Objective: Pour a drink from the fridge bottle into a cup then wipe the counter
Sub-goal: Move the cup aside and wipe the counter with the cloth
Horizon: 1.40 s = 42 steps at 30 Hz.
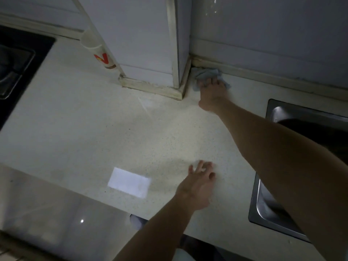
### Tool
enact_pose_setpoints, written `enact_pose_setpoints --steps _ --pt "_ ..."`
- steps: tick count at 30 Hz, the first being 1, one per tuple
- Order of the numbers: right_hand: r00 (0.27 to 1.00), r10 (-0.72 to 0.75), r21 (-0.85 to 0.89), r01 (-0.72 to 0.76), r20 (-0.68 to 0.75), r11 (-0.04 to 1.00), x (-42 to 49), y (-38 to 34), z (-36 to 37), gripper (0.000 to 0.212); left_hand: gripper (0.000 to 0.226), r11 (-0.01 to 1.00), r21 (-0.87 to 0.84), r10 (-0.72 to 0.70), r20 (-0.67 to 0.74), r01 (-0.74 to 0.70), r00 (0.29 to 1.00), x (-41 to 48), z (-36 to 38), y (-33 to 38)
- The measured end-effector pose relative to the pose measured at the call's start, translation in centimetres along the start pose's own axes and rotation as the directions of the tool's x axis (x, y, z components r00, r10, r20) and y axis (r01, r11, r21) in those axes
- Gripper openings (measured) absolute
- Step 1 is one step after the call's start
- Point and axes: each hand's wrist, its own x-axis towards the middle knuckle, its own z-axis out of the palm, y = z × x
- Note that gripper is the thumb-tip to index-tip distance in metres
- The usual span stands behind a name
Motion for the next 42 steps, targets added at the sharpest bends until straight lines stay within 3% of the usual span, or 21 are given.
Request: enact_pose_setpoints --steps 4,9,16,19,24,27,33,37,42 --pt "0.996 0.091 0.011 -0.091 0.011 0.996 -4.6 5.4 1.9 0.082 0.061 0.998 0.061 0.026 0.004 -0.026 1.000 -0.1 -0.4 0.0" --pt "0.968 0.234 0.067 -0.241 0.094 0.968 -9.9 11.4 3.7 0.076 0.063 0.999 -0.018 0.039 0.027 -0.039 0.999 -0.1 -0.6 -0.2" --pt "0.904 0.405 0.271 -0.427 0.137 0.863 -9.2 7.5 3.3 0.070 0.069 0.978 -0.200 0.058 -0.019 -0.061 0.998 -1.1 -0.6 -1.4" --pt "0.944 0.305 0.266 -0.327 0.123 0.907 -7.2 3.0 2.6 0.077 0.068 0.991 -0.133 -0.024 -0.076 0.014 0.997 -2.1 0.2 -1.7" --pt "0.986 0.139 0.200 -0.154 0.088 0.968 -3.6 -2.4 0.7 0.076 0.069 0.996 -0.055 -0.070 -0.042 0.068 0.997 -3.4 1.8 -2.1" --pt "0.996 0.041 0.170 -0.054 0.079 0.984 -2.5 -4.4 0.2 0.079 0.070 0.993 -0.092 -0.072 -0.011 0.071 0.997 -3.2 1.4 -2.1" --pt "0.999 -0.005 0.043 0.003 0.045 0.999 -3.0 -4.5 0.8 0.084 0.069 0.970 -0.231 -0.067 0.039 0.074 0.997 -2.9 0.3 -3.0" --pt "1.000 0.024 0.017 -0.024 0.003 1.000 -4.4 -2.8 1.6 0.084 0.068 0.970 -0.237 -0.044 0.046 0.054 0.998 -3.1 0.0 -3.1" --pt "0.966 0.257 0.067 -0.258 0.026 0.964 -8.6 3.1 3.2 0.079 0.071 0.976 -0.214 -0.021 0.059 0.033 0.998 -3.3 0.1 -3.2"
